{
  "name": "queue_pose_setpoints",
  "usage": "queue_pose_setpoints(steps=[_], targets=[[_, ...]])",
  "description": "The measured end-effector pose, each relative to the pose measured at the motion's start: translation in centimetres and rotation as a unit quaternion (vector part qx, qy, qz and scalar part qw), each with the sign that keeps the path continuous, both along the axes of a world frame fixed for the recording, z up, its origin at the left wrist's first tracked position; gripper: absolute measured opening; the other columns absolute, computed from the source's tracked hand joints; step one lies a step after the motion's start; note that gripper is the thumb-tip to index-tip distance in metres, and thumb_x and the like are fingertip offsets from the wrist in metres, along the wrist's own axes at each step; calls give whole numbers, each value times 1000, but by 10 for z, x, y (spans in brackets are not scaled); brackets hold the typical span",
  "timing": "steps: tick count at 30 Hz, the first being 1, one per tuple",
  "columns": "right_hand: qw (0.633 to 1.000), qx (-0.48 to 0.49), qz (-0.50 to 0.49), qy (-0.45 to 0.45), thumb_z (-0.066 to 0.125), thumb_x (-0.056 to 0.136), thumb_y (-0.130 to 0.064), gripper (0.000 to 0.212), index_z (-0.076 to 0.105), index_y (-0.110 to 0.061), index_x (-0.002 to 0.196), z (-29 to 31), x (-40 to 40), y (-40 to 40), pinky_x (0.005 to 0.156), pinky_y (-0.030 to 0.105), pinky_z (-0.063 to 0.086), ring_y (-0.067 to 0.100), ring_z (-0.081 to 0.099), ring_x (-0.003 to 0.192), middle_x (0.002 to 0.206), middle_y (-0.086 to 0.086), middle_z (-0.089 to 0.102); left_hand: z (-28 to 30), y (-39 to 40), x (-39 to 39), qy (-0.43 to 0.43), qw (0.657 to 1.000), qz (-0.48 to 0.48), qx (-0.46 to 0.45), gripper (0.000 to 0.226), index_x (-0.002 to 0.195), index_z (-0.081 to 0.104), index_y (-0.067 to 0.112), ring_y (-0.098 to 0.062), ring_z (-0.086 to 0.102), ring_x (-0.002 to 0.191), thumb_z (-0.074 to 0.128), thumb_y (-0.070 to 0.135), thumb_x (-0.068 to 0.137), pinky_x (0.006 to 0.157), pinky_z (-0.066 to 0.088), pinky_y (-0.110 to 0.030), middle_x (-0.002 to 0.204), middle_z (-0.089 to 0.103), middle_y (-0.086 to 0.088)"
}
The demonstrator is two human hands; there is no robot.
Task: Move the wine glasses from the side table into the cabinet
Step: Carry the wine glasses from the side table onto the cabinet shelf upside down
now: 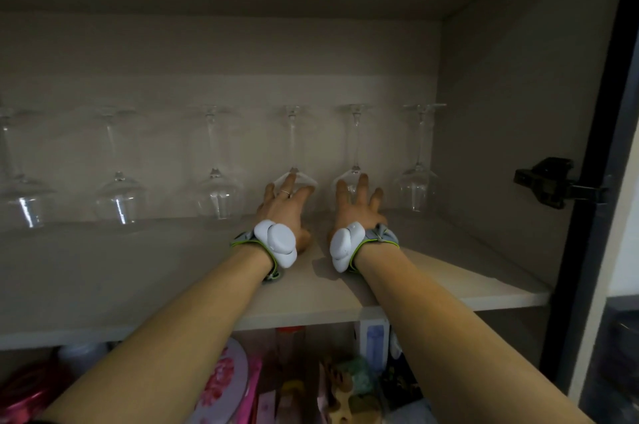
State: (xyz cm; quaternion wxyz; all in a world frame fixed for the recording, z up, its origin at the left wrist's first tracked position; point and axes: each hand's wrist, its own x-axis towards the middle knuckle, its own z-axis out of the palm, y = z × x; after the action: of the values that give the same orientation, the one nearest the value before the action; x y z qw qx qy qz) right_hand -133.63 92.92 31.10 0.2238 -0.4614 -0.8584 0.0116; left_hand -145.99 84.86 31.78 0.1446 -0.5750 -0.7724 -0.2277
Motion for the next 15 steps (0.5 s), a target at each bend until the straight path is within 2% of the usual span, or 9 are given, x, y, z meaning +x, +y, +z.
queue_pose_setpoints(steps=[5,9,15], targets=[[1000,2,-11,9,39,99,-24,66,4,-28,154,2,-8,-4,103,53,37,47,-7,145,160,10,-17,-3,3,-5,-5,1000,5,19,83,137,35,30,-37,20,144,53,29,56,110,34,-48,160,13,-3],[1000,-4,-3,20,46,97,-24,68,7,-27,153,3,-6,-3,103,52,38,46,-5,145,161,9,-15,-3,4,-6,-12,1000,15,19,83,136,35,29,-35,18,145,57,23,57,112,32,-47,160,12,-4],[998,-23,18,64,48,94,-18,68,13,-28,152,4,-4,1,103,52,39,45,-6,145,161,5,-13,-5,3,-8,-26,999,32,34,78,132,36,28,-39,24,140,56,26,57,106,38,-49,158,19,-3]])
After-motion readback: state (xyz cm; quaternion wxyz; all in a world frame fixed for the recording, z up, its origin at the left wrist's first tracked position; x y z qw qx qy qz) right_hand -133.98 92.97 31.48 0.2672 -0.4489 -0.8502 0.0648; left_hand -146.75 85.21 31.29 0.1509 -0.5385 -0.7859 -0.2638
